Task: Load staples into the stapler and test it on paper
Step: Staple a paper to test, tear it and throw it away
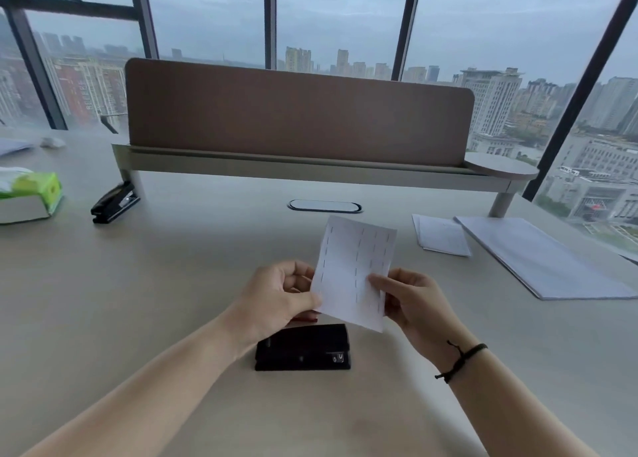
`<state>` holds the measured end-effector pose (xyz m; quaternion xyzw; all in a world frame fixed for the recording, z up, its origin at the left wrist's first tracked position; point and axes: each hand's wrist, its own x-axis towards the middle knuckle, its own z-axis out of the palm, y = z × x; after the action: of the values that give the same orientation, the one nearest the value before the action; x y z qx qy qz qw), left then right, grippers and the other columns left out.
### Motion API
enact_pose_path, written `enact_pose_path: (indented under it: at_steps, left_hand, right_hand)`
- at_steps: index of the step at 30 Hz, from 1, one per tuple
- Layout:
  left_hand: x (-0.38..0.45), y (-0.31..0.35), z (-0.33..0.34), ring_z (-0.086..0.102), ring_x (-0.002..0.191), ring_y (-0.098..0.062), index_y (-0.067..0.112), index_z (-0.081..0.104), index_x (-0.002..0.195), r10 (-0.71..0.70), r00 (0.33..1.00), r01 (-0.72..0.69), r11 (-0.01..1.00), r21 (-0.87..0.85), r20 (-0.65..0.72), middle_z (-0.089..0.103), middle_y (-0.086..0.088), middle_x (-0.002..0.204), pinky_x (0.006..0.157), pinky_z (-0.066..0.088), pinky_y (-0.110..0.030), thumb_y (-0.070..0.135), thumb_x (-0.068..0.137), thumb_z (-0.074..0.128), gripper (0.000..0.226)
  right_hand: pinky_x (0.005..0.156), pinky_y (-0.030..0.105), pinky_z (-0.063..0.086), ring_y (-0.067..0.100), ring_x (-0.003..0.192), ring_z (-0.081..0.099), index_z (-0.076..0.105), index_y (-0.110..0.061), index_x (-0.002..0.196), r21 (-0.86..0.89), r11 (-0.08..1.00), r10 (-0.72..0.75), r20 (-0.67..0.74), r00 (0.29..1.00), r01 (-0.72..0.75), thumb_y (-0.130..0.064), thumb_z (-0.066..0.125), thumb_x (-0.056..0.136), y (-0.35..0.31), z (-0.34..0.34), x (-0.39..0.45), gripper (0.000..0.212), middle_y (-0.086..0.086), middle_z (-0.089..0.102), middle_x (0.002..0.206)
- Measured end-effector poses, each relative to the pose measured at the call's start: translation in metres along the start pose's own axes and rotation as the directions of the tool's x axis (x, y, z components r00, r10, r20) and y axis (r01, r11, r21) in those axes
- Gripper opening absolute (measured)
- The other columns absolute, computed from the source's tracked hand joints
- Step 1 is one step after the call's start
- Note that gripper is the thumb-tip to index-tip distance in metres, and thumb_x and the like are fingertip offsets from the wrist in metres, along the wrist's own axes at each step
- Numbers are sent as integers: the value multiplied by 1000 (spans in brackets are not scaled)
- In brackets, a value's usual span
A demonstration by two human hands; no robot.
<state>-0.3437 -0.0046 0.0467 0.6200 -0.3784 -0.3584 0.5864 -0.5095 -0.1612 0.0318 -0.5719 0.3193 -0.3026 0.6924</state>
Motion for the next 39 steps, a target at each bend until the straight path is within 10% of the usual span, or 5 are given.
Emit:
enact_pose_path:
  at_steps: [9, 16, 25, 29, 39]
  left_hand:
    - [-10, -9, 3, 71, 81, -36, 22, 69, 101, 159, 987, -154, 957, 246, 2, 77, -9, 86, 83, 58, -44, 13, 78, 75, 25]
    - [-18, -25, 2, 60, 73, 3, 42, 58, 127, 93, 977, -185, 821, 540, 194, 69, 16, 88, 73, 47, -17, 54, 88, 61, 41]
    - [-20, -16, -15, 50, 61, -6, 38, 69, 89, -58, 958, -133, 773, 620, 279, 65, -7, 76, 63, 46, -30, 74, 78, 53, 42]
    - [-25, -9, -22, 44, 55, -1, 35, 70, 87, -123, 958, -74, 769, 635, 260, 55, 17, 62, 57, 39, -17, 62, 83, 57, 30]
    - [-30, 4, -21, 43, 55, -5, 29, 70, 85, -112, 945, -134, 723, 678, 307, 52, 13, 60, 56, 38, -20, 56, 89, 56, 31]
  right_hand:
    - [89, 46, 56, 35, 92, 70, 70, 9, 104, 17, 999, 47, 89, 995, -48, 1, 64, 90, 5, -9, -10, 17, 25, 75, 108]
    - [70, 36, 63, 33, 85, 75, 63, 10, 102, -101, 988, 127, 138, 982, -113, 4, 68, 86, -7, -40, -3, 18, 32, 72, 109]
    - [63, 32, 61, 28, 73, 74, 61, 7, 119, -263, 944, 263, 240, 935, -199, 10, 68, 85, -5, -52, -3, 35, 29, 73, 104]
    - [64, 34, 62, 32, 79, 74, 59, 7, 119, -275, 940, 276, 263, 924, -202, 10, 68, 85, -6, -46, -6, 35, 32, 70, 113]
    - [55, 28, 58, 25, 67, 74, 55, 10, 115, -349, 928, 245, 302, 921, -133, 9, 71, 83, 0, -25, -13, 36, 25, 73, 96]
